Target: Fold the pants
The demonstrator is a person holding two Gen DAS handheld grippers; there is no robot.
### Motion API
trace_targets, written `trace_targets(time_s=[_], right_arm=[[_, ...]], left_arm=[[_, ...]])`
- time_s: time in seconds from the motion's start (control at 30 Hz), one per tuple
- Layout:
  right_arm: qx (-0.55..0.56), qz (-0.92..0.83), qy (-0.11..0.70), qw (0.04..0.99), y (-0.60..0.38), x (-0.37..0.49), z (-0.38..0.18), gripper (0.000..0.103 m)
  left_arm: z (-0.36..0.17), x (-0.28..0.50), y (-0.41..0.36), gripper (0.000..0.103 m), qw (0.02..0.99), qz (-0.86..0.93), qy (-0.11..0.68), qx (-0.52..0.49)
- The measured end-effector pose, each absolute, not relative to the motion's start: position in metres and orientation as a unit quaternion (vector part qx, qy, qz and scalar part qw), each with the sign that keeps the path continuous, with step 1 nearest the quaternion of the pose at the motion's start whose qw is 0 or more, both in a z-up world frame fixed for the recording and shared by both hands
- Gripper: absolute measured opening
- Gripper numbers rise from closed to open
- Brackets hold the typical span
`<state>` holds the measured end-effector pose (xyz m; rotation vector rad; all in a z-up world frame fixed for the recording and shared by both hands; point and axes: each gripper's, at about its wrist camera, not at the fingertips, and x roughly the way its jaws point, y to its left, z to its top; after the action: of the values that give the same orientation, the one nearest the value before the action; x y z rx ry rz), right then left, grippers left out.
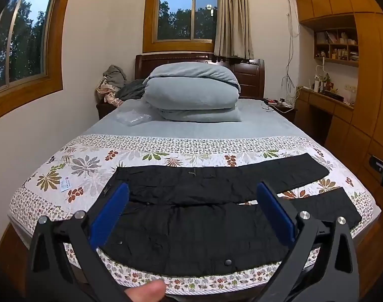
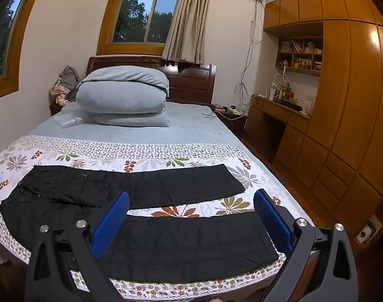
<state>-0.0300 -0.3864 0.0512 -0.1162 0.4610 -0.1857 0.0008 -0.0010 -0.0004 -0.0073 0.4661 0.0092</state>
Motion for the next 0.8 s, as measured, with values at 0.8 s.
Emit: trace_targets(time_s=[0.8], right_arm=[[-0.047, -0.1, 0.233, 0.966, -0.394, -0.0292, 0.0513, 0.1]], left_arm=[[-0.0003, 0.0001, -0.002, 0.101, 0.975, 0.009, 0.224, -0.005]])
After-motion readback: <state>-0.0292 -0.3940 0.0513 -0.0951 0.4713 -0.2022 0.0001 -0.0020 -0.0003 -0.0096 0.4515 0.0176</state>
